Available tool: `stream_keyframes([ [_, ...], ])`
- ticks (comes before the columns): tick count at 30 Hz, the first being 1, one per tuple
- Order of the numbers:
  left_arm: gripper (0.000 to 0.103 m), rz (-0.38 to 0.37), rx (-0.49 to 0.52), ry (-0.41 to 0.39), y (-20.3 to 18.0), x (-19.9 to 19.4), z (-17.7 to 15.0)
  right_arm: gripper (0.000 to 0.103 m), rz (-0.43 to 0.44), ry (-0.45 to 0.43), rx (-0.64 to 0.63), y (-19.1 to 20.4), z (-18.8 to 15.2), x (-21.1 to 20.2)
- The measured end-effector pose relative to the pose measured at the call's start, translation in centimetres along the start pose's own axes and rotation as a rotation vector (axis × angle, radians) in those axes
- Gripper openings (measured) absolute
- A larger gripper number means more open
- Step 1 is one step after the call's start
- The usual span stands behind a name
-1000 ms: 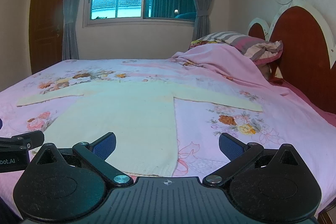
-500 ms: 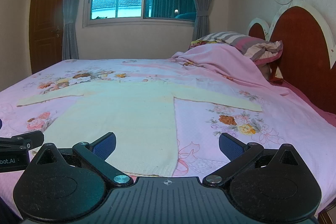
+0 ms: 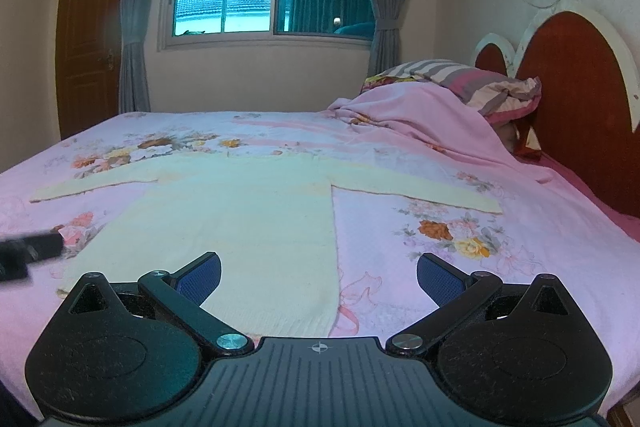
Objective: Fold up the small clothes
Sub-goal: 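Grasp the sweater sleeve cuff with the left gripper and lift it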
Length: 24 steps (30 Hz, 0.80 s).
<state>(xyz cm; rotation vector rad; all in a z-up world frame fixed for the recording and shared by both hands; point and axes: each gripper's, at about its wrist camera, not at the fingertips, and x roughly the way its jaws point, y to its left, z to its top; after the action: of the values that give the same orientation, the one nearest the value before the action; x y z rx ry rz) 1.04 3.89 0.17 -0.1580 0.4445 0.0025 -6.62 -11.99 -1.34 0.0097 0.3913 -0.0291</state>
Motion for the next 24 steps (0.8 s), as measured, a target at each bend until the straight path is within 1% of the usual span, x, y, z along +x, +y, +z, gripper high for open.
stream_keyframes([
  [1, 0.103, 0.004, -0.033, 0.016, 0.9, 0.7, 0.4, 0.103, -0.002, -0.002, -0.008, 0.0, 0.2, 0.5],
  [3, 0.103, 0.01, -0.062, 0.041, 2.4, 2.5, 1.2, 0.103, -0.012, -0.008, -0.012, -0.2, 0.9, 1.7],
  [4, 0.103, 0.013, -0.067, 0.03, 3.3, 3.3, 1.7, 0.103, -0.017, -0.017, -0.013, -0.3, 1.5, 2.5],
  [6, 0.103, 0.043, -0.076, 0.02, 5.2, 5.3, 2.8, 0.103, -0.034, -0.035, -0.028, -0.6, 2.5, 4.0],
  [7, 0.103, 0.044, -0.085, 0.006, 6.3, 6.3, 3.4, 0.103, -0.044, -0.042, -0.035, -0.9, 3.1, 4.9],
  [9, 0.102, 0.071, -0.129, -0.037, 9.0, 8.9, 4.4, 0.103, -0.064, -0.067, -0.045, -1.5, 4.3, 7.0],
  [11, 0.101, 0.092, -0.181, -0.052, 12.3, 12.2, 5.4, 0.103, -0.078, -0.084, -0.045, -2.2, 5.3, 9.4],
  [12, 0.1, 0.115, -0.207, -0.049, 14.2, 14.3, 6.1, 0.103, -0.084, -0.097, -0.041, -2.7, 5.8, 10.5],
  [13, 0.099, 0.108, -0.241, -0.034, 16.1, 16.1, 6.6, 0.103, -0.091, -0.107, -0.04, -3.1, 6.1, 12.0],
  [15, 0.087, 0.084, -0.35, -0.001, 20.3, 20.0, 7.6, 0.103, -0.123, -0.094, -0.05, -4.0, 6.7, 14.7],
  [16, 0.076, 0.09, -0.396, 0.006, 22.4, 21.9, 7.9, 0.103, -0.141, -0.089, -0.051, -4.3, 6.8, 16.0],
  [17, 0.075, 0.118, -0.43, 0.014, 24.3, 23.6, 8.2, 0.103, -0.152, -0.085, -0.049, -4.7, 6.9, 17.2],
  [18, 0.075, 0.137, -0.463, 0.019, 26.4, 25.6, 8.4, 0.103, -0.162, -0.079, -0.048, -5.1, 6.8, 18.5],
  [19, 0.078, 0.158, -0.497, 0.031, 28.2, 27.3, 8.6, 0.103, -0.176, -0.069, -0.05, -5.4, 6.7, 19.8],
  [20, 0.085, 0.177, -0.547, 0.042, 30.0, 28.8, 8.4, 0.103, -0.2, -0.048, -0.056, -5.7, 6.6, 21.5],
  [22, 0.094, 0.197, -0.68, 0.051, 33.9, 31.5, 7.8, 0.103, -0.238, -0.007, -0.05, -6.7, 6.2, 24.0],
  [23, 0.096, 0.18, -0.749, 0.037, 35.5, 32.4, 7.4, 0.103, -0.246, 0.004, -0.04, -7.1, 6.1, 25.0],
  [24, 0.098, 0.155, -0.799, 0.0, 36.8, 32.9, 7.3, 0.103, -0.256, 0.014, -0.03, -7.6, 6.0, 26.0],
])
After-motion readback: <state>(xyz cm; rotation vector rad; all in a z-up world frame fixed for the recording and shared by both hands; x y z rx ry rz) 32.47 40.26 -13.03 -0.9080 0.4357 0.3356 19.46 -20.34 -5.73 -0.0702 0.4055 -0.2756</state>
